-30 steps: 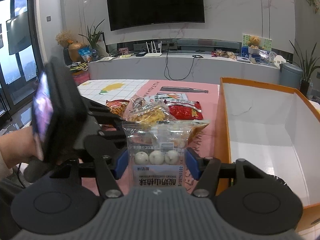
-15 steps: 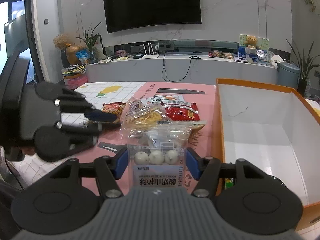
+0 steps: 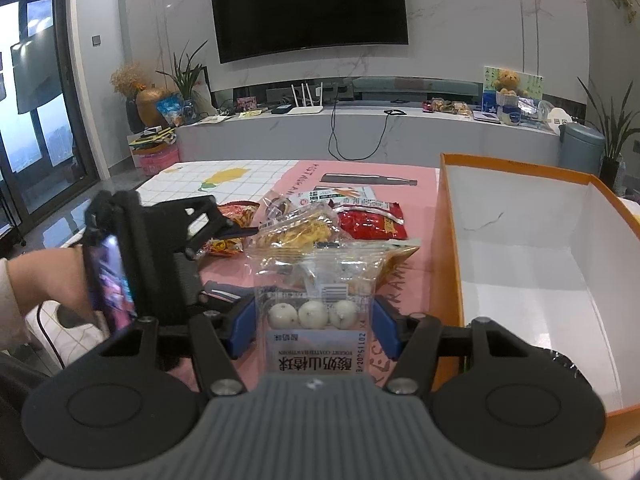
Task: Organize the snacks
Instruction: 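Grasp the clear bag of yellow puffed snacks with the left gripper while the right holds the quail-egg packet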
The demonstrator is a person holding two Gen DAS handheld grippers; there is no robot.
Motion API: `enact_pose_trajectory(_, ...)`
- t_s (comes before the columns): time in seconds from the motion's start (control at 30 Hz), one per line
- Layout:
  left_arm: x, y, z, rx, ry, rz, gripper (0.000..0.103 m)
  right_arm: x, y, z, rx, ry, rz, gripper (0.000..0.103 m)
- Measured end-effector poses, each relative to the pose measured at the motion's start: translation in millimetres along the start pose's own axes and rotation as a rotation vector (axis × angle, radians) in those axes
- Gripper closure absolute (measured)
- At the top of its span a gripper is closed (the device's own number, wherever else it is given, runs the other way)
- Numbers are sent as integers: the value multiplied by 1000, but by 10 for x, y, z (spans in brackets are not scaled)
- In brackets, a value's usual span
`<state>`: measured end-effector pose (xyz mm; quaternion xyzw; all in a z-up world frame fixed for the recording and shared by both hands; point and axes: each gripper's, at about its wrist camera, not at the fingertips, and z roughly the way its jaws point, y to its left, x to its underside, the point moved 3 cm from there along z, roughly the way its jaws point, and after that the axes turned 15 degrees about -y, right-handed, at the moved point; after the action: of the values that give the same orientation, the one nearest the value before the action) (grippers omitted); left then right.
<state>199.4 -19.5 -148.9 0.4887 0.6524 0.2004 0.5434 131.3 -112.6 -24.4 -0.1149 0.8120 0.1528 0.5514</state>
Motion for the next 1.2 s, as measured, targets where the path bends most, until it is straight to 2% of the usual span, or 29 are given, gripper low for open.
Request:
enact_pose_trajectory(0.13,-20,54,129,-44,11,-27,30,11,-6,9,5,4,2,43)
enact_pose_trajectory(0.37,-81,58,175,-65,-5,-18,32,18,28,41,10,6,-9,43)
enact_pose_trajectory(0.47,-91,8,179,-34,5,-25,49,17,40,48,13,5,-13,43)
enact_pose_trajectory(0.53,-89,-65,193,-8,10,-15,75,18,46,49,14,4,-15,43)
enact_pose_trajectory(0.63,-97,-187,172,-22,22,44,86,22,54,36,18,2,-16,43)
enact_pose_trajectory(0.93,-112,-221,44,1,36,36,91,12,44,17,17,-2,-5,43)
enact_pose_trajectory(1.13,-189,-67,-208,37,38,-83,93,-18,7,-16,20,-18,19,43)
enact_pose_trajectory(1.2,-202,-23,-272,48,56,-133,93,-53,-19,-47,-14,-32,63,43)
